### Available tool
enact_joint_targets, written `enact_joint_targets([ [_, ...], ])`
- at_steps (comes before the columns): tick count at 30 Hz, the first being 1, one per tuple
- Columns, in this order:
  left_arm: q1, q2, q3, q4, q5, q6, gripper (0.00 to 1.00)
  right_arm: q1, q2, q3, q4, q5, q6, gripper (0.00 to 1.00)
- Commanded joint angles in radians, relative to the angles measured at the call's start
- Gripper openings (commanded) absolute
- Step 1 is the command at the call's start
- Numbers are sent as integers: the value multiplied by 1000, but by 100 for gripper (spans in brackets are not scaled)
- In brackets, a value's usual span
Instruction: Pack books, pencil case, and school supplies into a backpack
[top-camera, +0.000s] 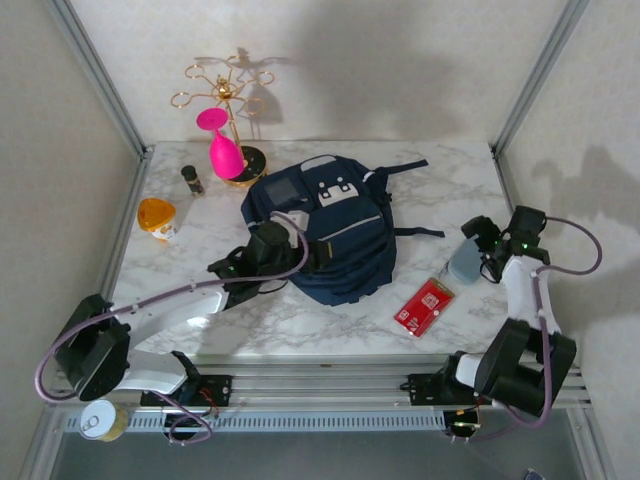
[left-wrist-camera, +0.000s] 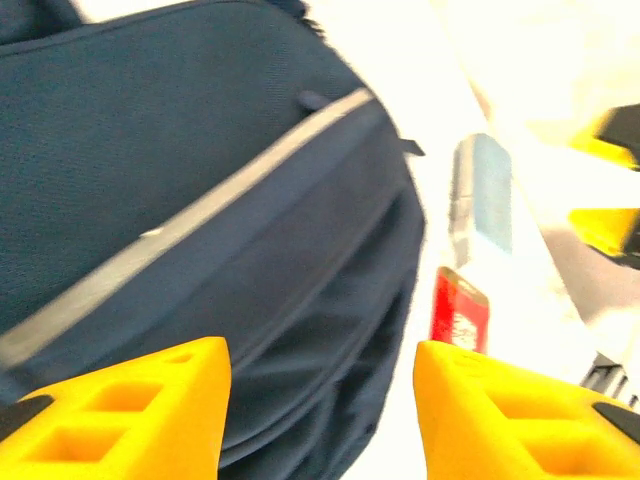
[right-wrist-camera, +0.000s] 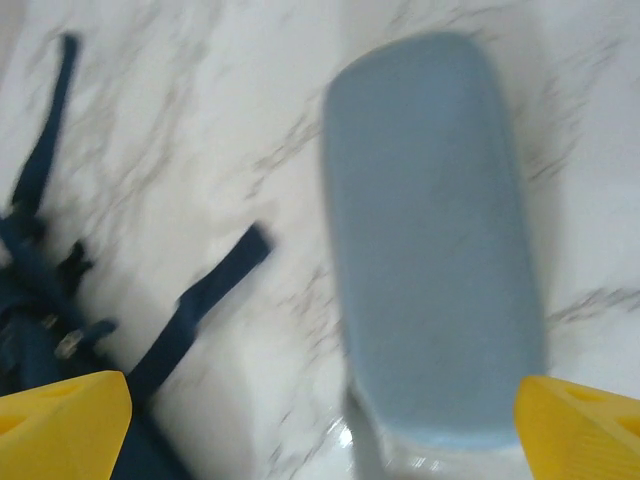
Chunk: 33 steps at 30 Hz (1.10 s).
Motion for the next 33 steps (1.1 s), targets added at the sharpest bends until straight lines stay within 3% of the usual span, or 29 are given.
enact_joint_targets([
  [1, -42, 64, 65, 41, 8, 6, 51, -54, 121, 30, 70, 31, -15, 99],
  [10, -114, 232, 167, 111, 35, -30, 56, -63, 344, 51, 158, -122, -112, 99],
  [16, -130, 302, 229, 98, 44, -32, 62, -7, 402, 73, 199, -212, -167, 88],
  [26, -130, 342, 262, 71, 29, -35, 64, 47, 483, 131, 255, -271, -219, 53],
  [33, -130, 366, 289, 43, 35, -32, 65, 48, 524, 150, 322, -298, -200, 41],
])
